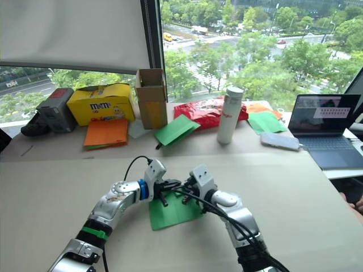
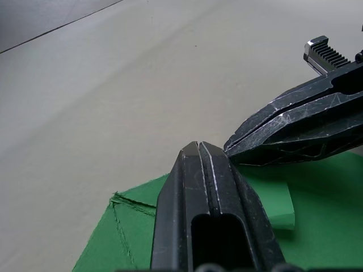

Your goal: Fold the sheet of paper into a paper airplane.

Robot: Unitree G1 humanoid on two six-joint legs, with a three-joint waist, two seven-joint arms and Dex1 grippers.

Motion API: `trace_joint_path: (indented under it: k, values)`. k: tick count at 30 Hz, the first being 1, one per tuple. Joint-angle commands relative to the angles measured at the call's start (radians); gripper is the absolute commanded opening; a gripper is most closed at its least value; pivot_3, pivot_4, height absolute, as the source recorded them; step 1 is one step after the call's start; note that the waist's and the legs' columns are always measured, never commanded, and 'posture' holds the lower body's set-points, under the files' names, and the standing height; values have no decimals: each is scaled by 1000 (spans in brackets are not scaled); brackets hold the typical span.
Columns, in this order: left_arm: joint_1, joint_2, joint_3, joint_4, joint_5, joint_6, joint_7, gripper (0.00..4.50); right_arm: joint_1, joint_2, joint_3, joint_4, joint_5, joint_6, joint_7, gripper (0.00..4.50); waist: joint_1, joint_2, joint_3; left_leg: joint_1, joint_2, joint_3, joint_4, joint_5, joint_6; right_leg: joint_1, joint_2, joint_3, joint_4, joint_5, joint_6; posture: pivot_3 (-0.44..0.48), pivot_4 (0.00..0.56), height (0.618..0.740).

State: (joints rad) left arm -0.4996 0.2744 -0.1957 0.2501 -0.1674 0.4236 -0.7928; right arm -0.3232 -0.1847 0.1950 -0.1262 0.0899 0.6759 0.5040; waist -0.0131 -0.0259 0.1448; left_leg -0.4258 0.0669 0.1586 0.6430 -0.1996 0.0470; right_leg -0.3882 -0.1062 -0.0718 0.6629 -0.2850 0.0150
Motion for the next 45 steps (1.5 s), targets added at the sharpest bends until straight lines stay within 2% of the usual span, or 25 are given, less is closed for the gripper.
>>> trace_joint_path:
  k: [1, 9, 13, 18, 25, 28, 32, 34, 36, 39, 43, 44, 45]
  values:
    - [21, 13, -21, 40, 25, 36, 7, 0, 57, -38, -3, 9, -16, 5, -22, 16, 1, 0, -3, 0, 0, 0, 0, 0, 0, 0, 0, 0, 0, 0, 0, 0, 150, 739]
    - [10, -1, -3, 31, -4, 63, 0, 0, 179, -189, -180, -169, 92, 107, 13, 16, 12, 0, -6, 0, -1, 0, 0, -2, 3, 1, -2, 0, -3, 0, 0, 0, 150, 739]
    - [11, -6, -13, 5, -5, 78, -1, 0, 157, -200, -189, -243, 141, 37, 38, 16, 11, 0, -6, 0, 0, 0, 0, -2, 3, 1, -1, 0, -3, 0, 0, 0, 150, 739]
    - [19, -4, -14, -13, -6, 91, 5, 0, 48, -159, -66, -248, 146, 86, 46, 16, 3, 0, -6, -1, 0, 0, 0, -2, 3, 0, 0, 1, -3, 0, 0, 0, 150, 739]
    - [43, 14, 2, -74, -22, 129, 9, 0, -29, -125, 46, -82, 85, 61, 26, 16, 7, 0, -6, -4, -1, 0, 0, -2, 4, -1, -2, 0, -5, 0, 0, 0, 150, 739]
    - [57, 14, 50, -133, -66, 171, 25, 0, -24, -123, 89, -40, 69, 62, 37, 16, 1, 0, -6, -4, -1, 0, 0, 0, 0, 0, -1, 0, -5, 0, 0, 0, 150, 739]
    - [77, 57, 166, -239, -148, 276, 54, 0, -15, -107, 102, -13, 75, 66, 40, 16, -8, 0, -6, -4, 1, 0, 0, 0, 0, -2, 0, 0, -3, 0, 0, 0, 150, 739]
    - [90, 74, 238, -288, -204, 387, 94, 0, -17, -110, 114, -7, 70, 61, 49, 16, -9, 0, -6, -4, 2, -1, -1, 0, 0, -2, 1, 0, -2, 0, 0, 0, 150, 739]
    - [111, 83, 366, -357, -307, 522, 137, 541, -22, -110, 123, 1, 70, 60, 61, 0, -10, 0, -6, -3, 2, -1, -1, 0, 0, -2, 1, 0, -2, 0, 1, 0, 150, 739]
    - [153, 93, 501, -440, -403, 651, 194, 1527, -35, -103, 132, 15, 71, 61, 70, 0, -10, 0, -6, -3, 2, -1, -1, 0, 0, -2, 1, 0, -2, -1, 1, 0, 150, 739]
    - [188, 33, 645, -505, -488, 776, 329, 2868, -51, -95, 146, 28, 73, 60, 82, 0, -8, 0, -6, -2, 2, -1, -1, 2, -5, -1, 0, 0, -2, -1, 1, 0, 150, 739]
    - [196, 14, 662, -519, -503, 807, 357, 3124, -53, -95, 150, 30, 73, 60, 84, 0, -7, -1, -6, -1, 2, -1, -1, 2, -5, 0, 0, 0, -2, -1, 1, 0, 150, 739]
    - [200, 3, 673, -528, -513, 829, 379, 3124, -54, -94, 152, 32, 72, 59, 85, 0, -4, -1, -6, -1, 1, -1, -1, 2, -6, 0, 0, 0, -2, -1, 1, 0, 150, 739]
